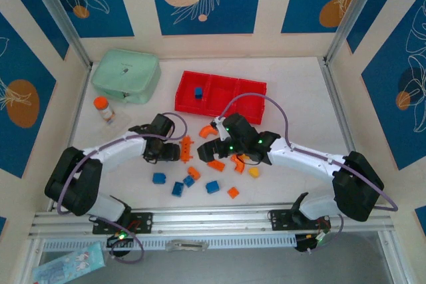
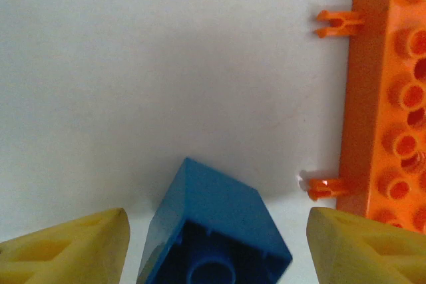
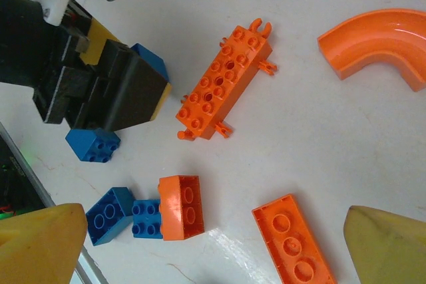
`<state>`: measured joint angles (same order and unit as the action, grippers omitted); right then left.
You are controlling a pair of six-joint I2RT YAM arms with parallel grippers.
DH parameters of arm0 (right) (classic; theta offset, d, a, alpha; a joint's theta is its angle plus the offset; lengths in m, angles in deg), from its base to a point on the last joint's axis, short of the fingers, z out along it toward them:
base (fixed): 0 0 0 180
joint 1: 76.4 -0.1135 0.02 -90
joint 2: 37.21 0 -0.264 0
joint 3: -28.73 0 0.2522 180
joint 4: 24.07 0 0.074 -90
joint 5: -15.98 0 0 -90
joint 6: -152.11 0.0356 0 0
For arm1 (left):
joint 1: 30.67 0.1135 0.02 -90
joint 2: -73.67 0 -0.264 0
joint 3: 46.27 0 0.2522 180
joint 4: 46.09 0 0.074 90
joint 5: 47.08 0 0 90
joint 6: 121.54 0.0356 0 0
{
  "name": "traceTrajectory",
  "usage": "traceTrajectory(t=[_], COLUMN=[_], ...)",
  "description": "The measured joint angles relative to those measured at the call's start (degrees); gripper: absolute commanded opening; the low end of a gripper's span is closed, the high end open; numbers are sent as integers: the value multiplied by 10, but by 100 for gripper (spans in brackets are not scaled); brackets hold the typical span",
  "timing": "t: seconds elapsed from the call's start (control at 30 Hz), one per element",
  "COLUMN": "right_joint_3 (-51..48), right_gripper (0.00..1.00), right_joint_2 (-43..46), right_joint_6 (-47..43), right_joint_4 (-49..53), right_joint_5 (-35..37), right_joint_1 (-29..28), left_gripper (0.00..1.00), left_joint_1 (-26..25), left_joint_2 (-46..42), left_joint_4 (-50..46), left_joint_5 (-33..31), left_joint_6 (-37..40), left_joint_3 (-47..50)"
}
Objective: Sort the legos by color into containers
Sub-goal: Pick up the lego from the center of the table.
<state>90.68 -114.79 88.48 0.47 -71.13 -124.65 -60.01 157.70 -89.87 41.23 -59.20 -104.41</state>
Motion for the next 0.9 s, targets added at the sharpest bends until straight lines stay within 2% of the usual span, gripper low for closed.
traceTrajectory(t=[0.4, 0.7, 0.9], right_joint_3=[-3, -13, -13], right_gripper=[99, 99, 99], right_joint_2=[0, 16, 40], right_joint_6=[0, 2, 2], right_joint_4=[-2, -9, -9], right_joint_5=[1, -7, -19], right_joint_1=[12, 45, 82], left_gripper=[45, 42, 41], left_joint_1=[0, 0, 0], left_joint_2=[27, -11, -29], left_joint_4=[8, 4, -11], left_joint_5=[-24, -24, -36], left_joint_6=[-6, -5, -2], left_joint_3=[-1, -5, -63])
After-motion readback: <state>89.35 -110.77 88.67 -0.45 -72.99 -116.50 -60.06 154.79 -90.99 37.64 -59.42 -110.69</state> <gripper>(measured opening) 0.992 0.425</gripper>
